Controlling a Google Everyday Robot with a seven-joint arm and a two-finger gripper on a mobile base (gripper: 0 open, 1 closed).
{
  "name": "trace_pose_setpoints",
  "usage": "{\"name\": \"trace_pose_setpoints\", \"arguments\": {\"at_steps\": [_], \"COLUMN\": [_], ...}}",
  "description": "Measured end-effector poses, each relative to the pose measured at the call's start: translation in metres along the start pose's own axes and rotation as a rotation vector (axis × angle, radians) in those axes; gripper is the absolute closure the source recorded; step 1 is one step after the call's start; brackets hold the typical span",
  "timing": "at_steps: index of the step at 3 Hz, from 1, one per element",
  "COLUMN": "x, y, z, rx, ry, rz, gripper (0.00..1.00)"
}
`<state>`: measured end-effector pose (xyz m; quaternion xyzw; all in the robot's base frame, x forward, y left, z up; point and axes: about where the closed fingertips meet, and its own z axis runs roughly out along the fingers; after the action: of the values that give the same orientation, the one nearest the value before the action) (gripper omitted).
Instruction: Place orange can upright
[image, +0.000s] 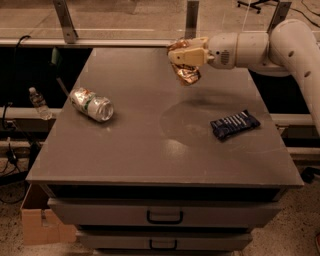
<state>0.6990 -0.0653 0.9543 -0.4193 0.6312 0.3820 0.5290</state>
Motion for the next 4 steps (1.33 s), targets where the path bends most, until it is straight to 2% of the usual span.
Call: {"name": "trace_pose_setpoints", "arguments": {"at_steps": [1, 2, 4], "x": [0.006, 0.016, 0.041], "y": [0.003, 0.002, 0.007], "z": [-0.036, -0.058, -0.082], "rx": [-0.016, -0.059, -0.126], "ry": [-0.023, -0.063, -0.094], "rz": [-0.049, -0.090, -0.108], "gripper": [1.00, 1.00, 1.00]}}
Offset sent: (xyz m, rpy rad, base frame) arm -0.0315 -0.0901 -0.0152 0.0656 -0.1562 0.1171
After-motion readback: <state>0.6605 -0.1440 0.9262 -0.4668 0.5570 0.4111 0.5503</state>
